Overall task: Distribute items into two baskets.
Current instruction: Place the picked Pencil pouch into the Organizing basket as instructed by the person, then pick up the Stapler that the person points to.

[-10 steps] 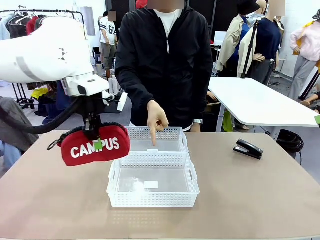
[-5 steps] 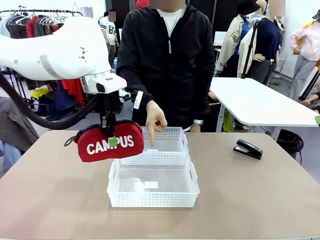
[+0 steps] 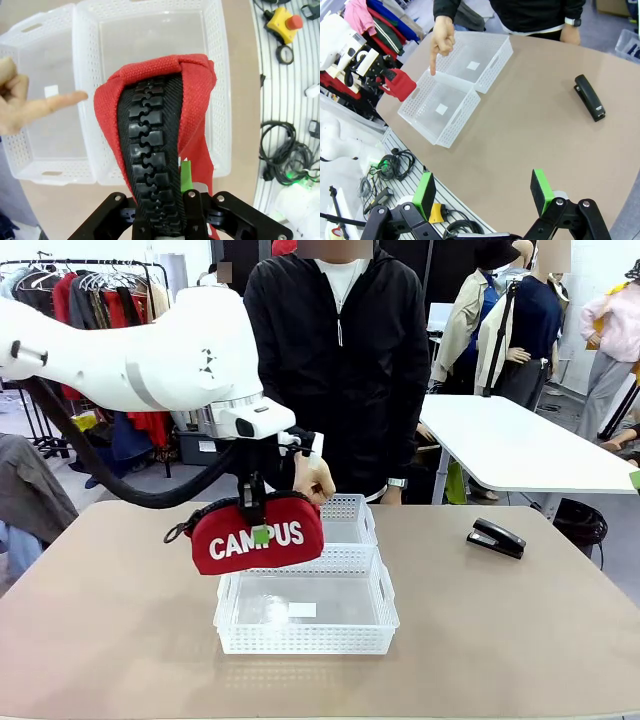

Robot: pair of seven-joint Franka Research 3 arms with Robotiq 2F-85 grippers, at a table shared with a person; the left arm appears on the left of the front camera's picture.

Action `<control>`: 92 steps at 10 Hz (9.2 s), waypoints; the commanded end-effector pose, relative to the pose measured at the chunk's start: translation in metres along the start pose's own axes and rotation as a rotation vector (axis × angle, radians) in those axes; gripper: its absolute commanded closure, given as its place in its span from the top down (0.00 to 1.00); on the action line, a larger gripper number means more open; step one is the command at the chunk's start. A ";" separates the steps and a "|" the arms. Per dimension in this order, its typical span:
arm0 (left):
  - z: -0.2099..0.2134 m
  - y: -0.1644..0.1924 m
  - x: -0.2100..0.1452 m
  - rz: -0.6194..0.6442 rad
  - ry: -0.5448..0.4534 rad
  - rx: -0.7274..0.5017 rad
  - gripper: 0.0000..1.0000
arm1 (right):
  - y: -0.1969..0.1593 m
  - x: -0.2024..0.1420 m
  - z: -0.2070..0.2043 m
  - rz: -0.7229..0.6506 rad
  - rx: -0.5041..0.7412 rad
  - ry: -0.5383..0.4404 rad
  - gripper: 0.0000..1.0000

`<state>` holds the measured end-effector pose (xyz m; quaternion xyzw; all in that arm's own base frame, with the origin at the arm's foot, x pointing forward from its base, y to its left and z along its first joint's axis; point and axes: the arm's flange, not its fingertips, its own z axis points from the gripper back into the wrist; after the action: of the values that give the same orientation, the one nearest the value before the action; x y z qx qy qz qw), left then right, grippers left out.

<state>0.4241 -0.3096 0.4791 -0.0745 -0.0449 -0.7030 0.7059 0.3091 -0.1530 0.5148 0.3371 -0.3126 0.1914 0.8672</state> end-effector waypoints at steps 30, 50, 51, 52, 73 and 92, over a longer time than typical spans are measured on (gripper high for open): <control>-0.146 0.020 0.044 -0.009 -0.017 -0.171 0.80 | 0.000 0.002 0.001 0.011 0.009 -0.018 1.00; -0.067 0.021 0.039 0.049 -0.019 -0.092 1.00 | 0.000 0.002 0.001 0.011 0.009 -0.018 1.00; -0.067 0.021 0.039 0.049 -0.019 -0.092 1.00 | 0.000 0.002 0.001 0.011 0.009 -0.018 1.00; -0.067 0.021 0.039 0.049 -0.019 -0.092 1.00 | 0.000 0.002 0.001 0.011 0.009 -0.018 1.00; 0.125 -0.005 -0.310 0.723 -0.879 0.005 1.00 | 0.000 0.002 0.001 0.011 0.009 -0.018 1.00; 0.091 -0.008 -0.427 0.819 -1.162 -0.104 1.00 | 0.000 0.002 0.001 0.011 0.009 -0.018 1.00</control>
<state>0.4173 0.1280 0.4964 -0.4822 -0.3483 -0.2292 0.7705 0.3089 -0.1531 0.5151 0.3360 -0.3123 0.1910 0.8678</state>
